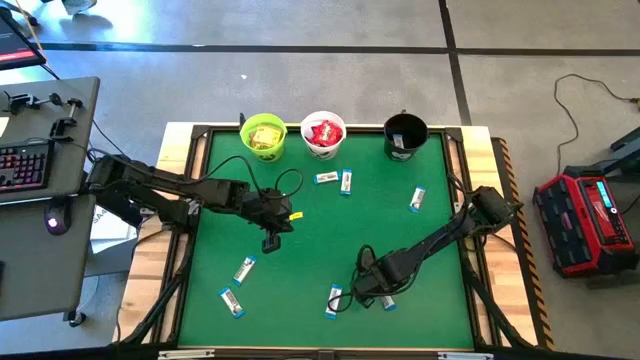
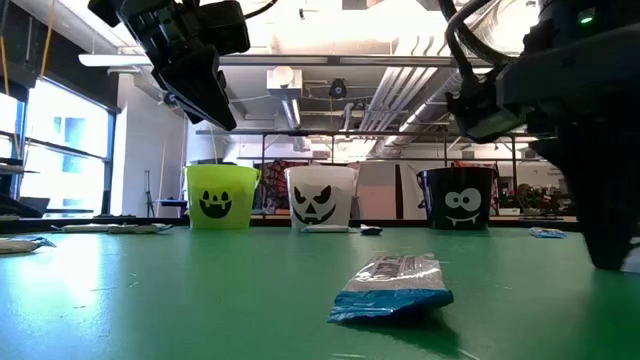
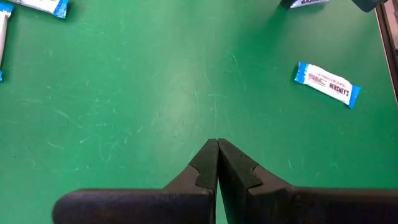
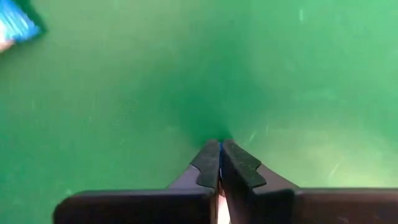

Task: Sort candy by brand, put in halloween buckets
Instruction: Put the white chocolate bar into the black bucket

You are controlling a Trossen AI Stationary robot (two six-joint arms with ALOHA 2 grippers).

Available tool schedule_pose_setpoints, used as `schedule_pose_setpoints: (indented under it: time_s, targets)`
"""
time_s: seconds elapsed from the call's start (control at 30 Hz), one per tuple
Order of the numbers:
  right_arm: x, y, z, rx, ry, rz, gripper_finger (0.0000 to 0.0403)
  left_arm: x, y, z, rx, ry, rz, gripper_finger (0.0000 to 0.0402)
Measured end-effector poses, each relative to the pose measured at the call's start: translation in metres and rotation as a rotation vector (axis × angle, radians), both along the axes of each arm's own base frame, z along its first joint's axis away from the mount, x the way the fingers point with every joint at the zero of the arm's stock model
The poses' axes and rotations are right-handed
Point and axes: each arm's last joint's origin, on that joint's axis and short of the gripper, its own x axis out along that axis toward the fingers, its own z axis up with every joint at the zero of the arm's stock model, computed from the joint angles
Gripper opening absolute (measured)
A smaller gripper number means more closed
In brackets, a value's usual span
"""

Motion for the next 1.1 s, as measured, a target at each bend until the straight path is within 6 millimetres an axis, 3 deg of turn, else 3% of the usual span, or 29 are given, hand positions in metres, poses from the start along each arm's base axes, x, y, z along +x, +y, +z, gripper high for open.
schedule_pose_setpoints:
  time_s: [0.37, 0.63, 0.83, 1.1]
  targets:
    - [0.022, -0.009, 0.026, 0.001, -0.067, 0.016, 0.0, -0.002, 0.001, 0.002, 0.0, -0.007, 0.002, 0.0]
    - [0.026, -0.041, 0.066, -0.057, -0.136, -0.011, 0.0, -0.008, 0.007, 0.014, -0.002, -0.049, 0.026, 0.0]
    - [0.015, -0.088, 0.101, -0.159, -0.157, -0.048, 0.0, -0.013, 0.016, 0.024, 0.008, -0.096, 0.069, 0.0]
    - [-0.008, -0.179, 0.144, -0.307, -0.18, -0.121, 0.0, -0.015, 0.028, 0.03, 0.016, -0.133, 0.119, 0.0]
